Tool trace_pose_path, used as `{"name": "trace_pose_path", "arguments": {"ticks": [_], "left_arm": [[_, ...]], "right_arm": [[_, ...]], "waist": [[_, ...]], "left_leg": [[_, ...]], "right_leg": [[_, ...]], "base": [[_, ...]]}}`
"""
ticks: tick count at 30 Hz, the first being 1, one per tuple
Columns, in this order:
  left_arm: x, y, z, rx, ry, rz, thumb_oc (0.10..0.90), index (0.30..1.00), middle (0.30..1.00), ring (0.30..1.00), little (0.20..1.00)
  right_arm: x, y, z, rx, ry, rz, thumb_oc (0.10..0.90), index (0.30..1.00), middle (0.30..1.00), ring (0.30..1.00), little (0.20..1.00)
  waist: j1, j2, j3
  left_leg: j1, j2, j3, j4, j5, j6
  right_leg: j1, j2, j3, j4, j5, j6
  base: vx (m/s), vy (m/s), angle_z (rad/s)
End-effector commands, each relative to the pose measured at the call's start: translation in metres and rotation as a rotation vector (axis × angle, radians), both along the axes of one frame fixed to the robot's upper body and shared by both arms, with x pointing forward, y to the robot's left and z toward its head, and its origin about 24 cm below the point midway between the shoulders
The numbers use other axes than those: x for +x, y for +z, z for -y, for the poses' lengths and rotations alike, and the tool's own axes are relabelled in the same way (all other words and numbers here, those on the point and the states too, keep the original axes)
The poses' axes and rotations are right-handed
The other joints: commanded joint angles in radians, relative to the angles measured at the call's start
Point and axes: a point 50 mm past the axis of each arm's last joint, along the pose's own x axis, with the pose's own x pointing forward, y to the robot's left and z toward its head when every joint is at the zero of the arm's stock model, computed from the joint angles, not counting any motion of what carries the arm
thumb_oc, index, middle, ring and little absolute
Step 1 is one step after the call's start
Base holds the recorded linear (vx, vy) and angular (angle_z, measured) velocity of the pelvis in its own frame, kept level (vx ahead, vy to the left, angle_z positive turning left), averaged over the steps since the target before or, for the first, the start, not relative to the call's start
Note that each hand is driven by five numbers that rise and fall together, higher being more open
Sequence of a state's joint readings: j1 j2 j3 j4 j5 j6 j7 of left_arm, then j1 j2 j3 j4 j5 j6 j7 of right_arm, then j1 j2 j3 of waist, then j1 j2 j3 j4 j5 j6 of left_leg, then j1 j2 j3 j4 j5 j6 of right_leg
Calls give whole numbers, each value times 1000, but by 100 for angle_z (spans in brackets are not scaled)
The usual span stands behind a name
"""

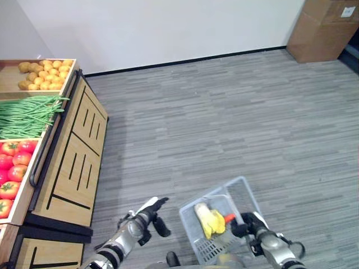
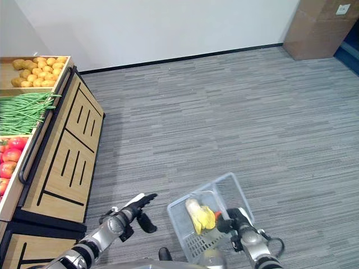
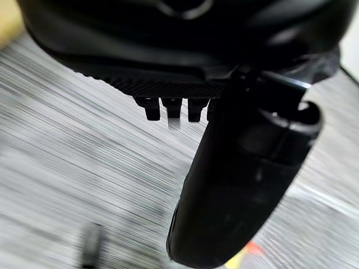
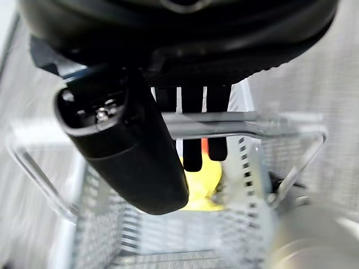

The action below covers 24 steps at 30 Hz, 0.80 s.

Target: Get the vegetables into the basket

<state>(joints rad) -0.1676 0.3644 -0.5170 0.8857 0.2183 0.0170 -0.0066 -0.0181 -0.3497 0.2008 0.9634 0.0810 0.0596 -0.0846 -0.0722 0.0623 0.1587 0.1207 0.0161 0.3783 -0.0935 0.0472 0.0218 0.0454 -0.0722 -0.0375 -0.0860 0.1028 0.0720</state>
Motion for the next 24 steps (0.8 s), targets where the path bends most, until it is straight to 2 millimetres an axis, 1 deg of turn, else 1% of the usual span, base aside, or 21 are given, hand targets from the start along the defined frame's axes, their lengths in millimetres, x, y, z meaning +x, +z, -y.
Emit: {"name": "trace_pose_path", "arguments": {"ticks": [1,2,3,4,5,7,9,12,14,16,18,24], "left_arm": [[20,7,3,-23,47,69,900,1000,1000,1000,1000],[11,-1,-2,-20,99,23,900,1000,1000,1000,1000],[5,-6,-5,-19,125,-6,900,1000,1000,1000,1000],[-17,-19,-16,-50,287,-92,900,1000,1000,1000,1000],[-17,-19,-16,-50,287,-91,900,1000,1000,1000,1000],[-33,-28,-23,-61,400,-147,900,1000,1000,1000,1000],[-49,-34,-28,-52,462,-201,900,1000,1000,1000,1000],[-63,-39,-33,-20,470,-250,900,1000,1000,1000,1000],[-66,-40,-34,-10,461,-258,900,1000,1000,1000,1000],[-67,-38,-38,-1,473,-239,900,1000,1000,1000,1000],[-68,-39,-38,-1,469,-237,900,1000,1000,1000,1000],[-68,-39,-37,-7,480,-222,900,1000,1000,1000,1000]], "right_arm": [[29,16,15,-70,-15,109,400,300,300,300,300],[16,9,21,-73,-65,59,400,300,300,300,300],[9,6,24,-76,-92,30,400,300,300,300,300],[-10,-2,27,-66,-149,-31,400,300,300,300,300],[-10,-2,27,-66,-149,-31,400,300,300,300,300],[-21,-7,25,-49,-188,-63,400,300,300,300,300],[-31,-12,23,-35,-209,-96,400,300,300,300,300],[-44,-17,21,-30,-215,-144,400,300,300,300,300],[-47,-18,19,-24,-214,-157,400,300,300,300,300],[-58,-22,17,-8,-240,-189,400,300,300,300,300],[-63,-24,14,2,-238,-206,400,300,300,300,300],[-64,-27,7,21,-221,-208,400,300,300,300,300]], "waist": [[2,-21,-33],[4,-21,-36],[1,-22,-35],[4,-26,-39],[6,-26,-40],[6,-28,-40],[7,-31,-41],[10,-34,-46],[11,-36,-48],[12,-40,-50],[16,-45,-51],[25,-51,-54]], "left_leg": [[28,-13,-37,39,-130,14],[28,-13,-35,37,-129,13],[29,-14,-37,38,-129,14],[29,-15,-34,33,-126,14],[28,-14,-32,32,-125,13],[29,-15,-33,27,-122,13],[29,-16,-35,20,-117,13],[26,-18,-36,6,-111,13],[22,-18,-39,6,-110,13],[3,-21,-53,6,-107,11],[0,-22,-60,6,-106,12],[-2,-26,-76,6,-108,14]], "right_leg": [[-19,-36,-17,105,-120,41],[-19,-34,-14,100,-116,42],[-19,-34,-14,102,-117,43],[-21,-33,-11,96,-113,42],[-22,-32,-9,95,-111,42],[-23,-32,-10,94,-110,42],[-25,-32,-8,91,-106,41],[-29,-31,-9,87,-101,41],[-31,-31,-12,87,-99,41],[-40,-35,-22,84,-93,42],[-38,-37,-29,83,-93,44],[-35,-43,-41,89,-95,44]], "base": [[16,14,-6],[11,11,-8],[6,12,-10],[-1,6,-8],[-10,5,-9],[-12,7,-7],[-18,11,-6],[0,0,0],[0,0,0],[-39,38,1],[-10,33,10],[2,31,10]]}}
